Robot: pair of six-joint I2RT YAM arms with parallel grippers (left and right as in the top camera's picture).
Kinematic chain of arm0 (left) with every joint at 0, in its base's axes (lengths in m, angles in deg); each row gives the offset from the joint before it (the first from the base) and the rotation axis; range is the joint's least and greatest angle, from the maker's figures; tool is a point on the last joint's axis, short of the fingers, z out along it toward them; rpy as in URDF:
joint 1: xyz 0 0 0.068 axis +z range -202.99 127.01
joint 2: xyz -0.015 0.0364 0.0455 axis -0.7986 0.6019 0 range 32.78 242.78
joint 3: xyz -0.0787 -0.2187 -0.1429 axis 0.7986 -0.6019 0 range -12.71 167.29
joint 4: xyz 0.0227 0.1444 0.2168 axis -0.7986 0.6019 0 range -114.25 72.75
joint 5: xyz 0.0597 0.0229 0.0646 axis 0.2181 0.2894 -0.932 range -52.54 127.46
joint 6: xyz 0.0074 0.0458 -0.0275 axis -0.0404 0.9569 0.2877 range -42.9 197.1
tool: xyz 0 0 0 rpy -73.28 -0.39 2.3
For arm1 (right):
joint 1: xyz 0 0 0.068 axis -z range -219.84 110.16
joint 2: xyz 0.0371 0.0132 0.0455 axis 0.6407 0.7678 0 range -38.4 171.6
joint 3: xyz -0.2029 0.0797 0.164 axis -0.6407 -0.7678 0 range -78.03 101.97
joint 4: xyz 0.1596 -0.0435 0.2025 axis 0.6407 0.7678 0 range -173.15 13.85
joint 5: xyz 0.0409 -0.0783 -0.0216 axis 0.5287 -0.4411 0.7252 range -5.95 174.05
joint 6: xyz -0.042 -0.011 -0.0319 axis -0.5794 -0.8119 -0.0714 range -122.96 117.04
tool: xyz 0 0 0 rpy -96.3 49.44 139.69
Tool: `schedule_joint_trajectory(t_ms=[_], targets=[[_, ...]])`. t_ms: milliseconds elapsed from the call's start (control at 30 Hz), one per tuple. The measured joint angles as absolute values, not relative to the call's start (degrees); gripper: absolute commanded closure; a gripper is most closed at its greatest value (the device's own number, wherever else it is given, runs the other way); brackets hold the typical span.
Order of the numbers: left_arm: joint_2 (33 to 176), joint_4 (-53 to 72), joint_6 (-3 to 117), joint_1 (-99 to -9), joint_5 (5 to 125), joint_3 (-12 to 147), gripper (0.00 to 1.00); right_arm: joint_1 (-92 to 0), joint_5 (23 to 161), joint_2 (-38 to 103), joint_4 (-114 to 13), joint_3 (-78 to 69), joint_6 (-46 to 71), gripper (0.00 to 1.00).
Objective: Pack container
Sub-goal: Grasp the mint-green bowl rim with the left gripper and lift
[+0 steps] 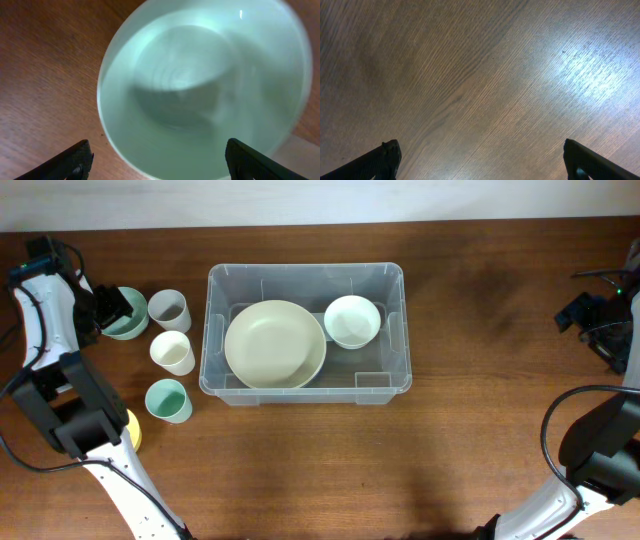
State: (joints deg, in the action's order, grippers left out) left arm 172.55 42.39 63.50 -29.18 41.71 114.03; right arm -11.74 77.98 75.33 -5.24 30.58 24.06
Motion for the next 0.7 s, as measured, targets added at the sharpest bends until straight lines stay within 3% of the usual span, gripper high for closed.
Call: schedule_joint_trajectory(t_ms=[133,167,200,267,333,700], targets=[[173.9,42.4,62.6,-29.2,41.8,114.0,0.25,-11.7,78.0,75.3,-5.2,30.6,24.0,0.01],[174.1,42.4,62.3,-29.2,41.8,114.0,0.36,-11.7,78.0,75.3,-5.2,30.6,24.0,0.01],[174.3,42.4,62.0,-29.2,41.8,114.0,0.58,-11.7,78.0,75.3,-5.2,30.6,24.1,0.01],[174.5,42.4,61.9,-29.2,41.8,114.0,0.84,-11.7,78.0,75.3,-5.2,30.6,24.0,0.01],[174.6,42.3,61.6,-29.1,41.8,114.0,0.99,-11.7,78.0,75.3,-5.2,30.6,24.0,0.01],[175.5,44.6,61.0,-25.4,42.7,121.0,0.99,-11.7,78.0,75.3,-5.3,30.6,24.1,0.01]])
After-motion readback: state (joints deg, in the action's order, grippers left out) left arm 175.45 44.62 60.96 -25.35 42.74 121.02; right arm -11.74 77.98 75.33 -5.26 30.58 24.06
